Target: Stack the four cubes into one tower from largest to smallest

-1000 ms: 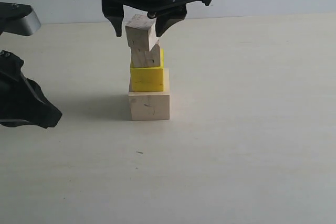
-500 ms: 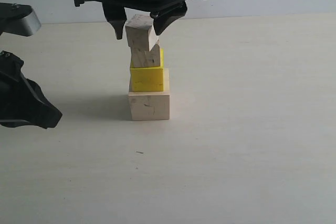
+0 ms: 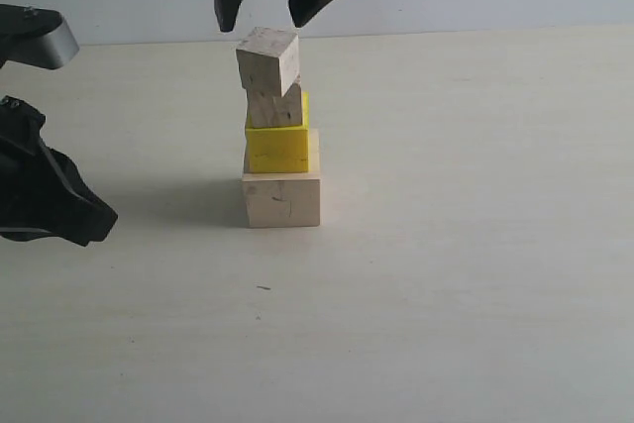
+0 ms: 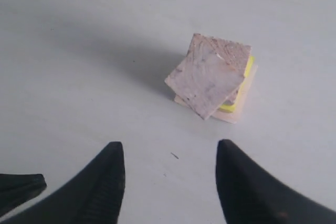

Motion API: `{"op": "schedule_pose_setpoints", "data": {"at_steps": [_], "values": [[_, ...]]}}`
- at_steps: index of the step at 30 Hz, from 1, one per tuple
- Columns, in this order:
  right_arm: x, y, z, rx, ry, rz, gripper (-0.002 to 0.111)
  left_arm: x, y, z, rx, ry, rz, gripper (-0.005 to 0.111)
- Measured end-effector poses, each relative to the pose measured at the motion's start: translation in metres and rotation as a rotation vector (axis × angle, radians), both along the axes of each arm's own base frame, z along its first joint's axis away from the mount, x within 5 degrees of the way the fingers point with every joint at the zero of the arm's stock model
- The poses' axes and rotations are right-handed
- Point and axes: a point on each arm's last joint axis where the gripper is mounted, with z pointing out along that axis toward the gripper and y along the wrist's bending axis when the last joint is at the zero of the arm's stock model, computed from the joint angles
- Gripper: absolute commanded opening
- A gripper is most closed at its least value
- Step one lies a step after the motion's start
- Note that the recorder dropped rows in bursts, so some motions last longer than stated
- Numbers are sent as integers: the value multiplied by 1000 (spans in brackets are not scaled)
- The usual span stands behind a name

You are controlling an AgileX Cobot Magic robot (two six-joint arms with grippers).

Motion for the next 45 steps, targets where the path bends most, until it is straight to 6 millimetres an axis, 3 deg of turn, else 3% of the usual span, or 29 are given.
{"op": "schedule_pose_setpoints", "data": {"at_steps": [10, 20, 30, 34, 37, 45], "values": [[-7, -8, -43, -126, 95, 27, 40, 0, 0, 0, 0, 0, 0, 0], [-6, -9, -46, -143, 94, 26, 40, 0, 0, 0, -1, -2, 1, 0], [4, 4, -82, -208, 167, 27, 40, 0, 0, 0, 0, -3, -1, 0], [6, 5, -76, -190, 150, 27, 40, 1, 0, 0, -2, -6, 0, 0], [7, 6, -60, -162, 106, 56, 43, 1, 0, 0, -5, -13, 2, 0], [8, 5, -11, -181, -125, 376, 50, 1, 0, 1, -6, -15, 3, 0]]}}
